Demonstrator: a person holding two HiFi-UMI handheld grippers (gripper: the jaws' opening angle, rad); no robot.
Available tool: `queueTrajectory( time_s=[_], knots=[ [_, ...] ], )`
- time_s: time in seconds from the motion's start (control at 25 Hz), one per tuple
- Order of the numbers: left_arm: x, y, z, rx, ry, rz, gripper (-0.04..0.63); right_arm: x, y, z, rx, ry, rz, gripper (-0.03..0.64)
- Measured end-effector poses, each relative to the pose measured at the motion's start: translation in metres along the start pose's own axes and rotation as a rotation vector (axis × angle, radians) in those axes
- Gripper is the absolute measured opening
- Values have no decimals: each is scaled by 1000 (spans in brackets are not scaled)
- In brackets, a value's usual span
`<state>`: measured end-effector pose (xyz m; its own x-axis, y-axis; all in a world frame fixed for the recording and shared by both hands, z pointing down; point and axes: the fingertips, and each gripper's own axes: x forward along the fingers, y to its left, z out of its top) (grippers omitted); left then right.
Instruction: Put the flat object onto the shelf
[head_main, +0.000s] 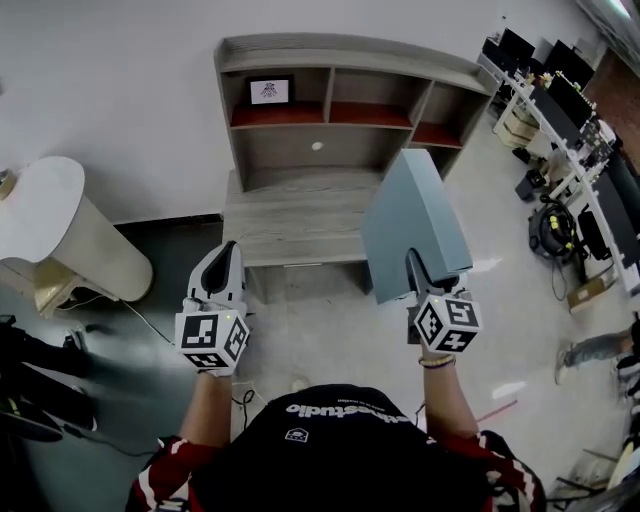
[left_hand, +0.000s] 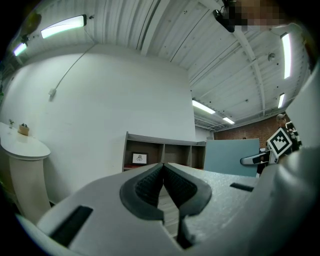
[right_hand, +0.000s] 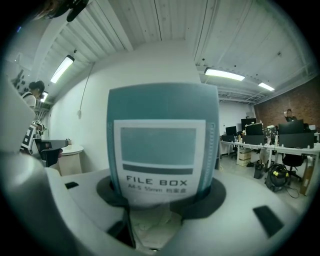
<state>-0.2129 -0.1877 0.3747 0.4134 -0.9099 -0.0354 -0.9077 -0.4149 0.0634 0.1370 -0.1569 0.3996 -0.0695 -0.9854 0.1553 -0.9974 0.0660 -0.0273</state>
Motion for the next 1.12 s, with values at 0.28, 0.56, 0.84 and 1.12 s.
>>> queueTrajectory(
  time_s=[0.28, 0.56, 0.84, 1.12],
  knots=[
    [12, 6, -5, -9, 4, -7, 8, 19, 2, -4, 5, 6, -8, 268],
    [40, 5, -12, -3, 15, -6, 6, 52, -6, -9, 13, 8, 8, 268],
    [90, 3, -3, -4, -1, 2, 6, 106, -25, -6, 19, -1, 24, 268],
    [141, 4, -8, -9, -1, 12, 8, 170, -37, -28, 8, 33, 43, 268]
  ],
)
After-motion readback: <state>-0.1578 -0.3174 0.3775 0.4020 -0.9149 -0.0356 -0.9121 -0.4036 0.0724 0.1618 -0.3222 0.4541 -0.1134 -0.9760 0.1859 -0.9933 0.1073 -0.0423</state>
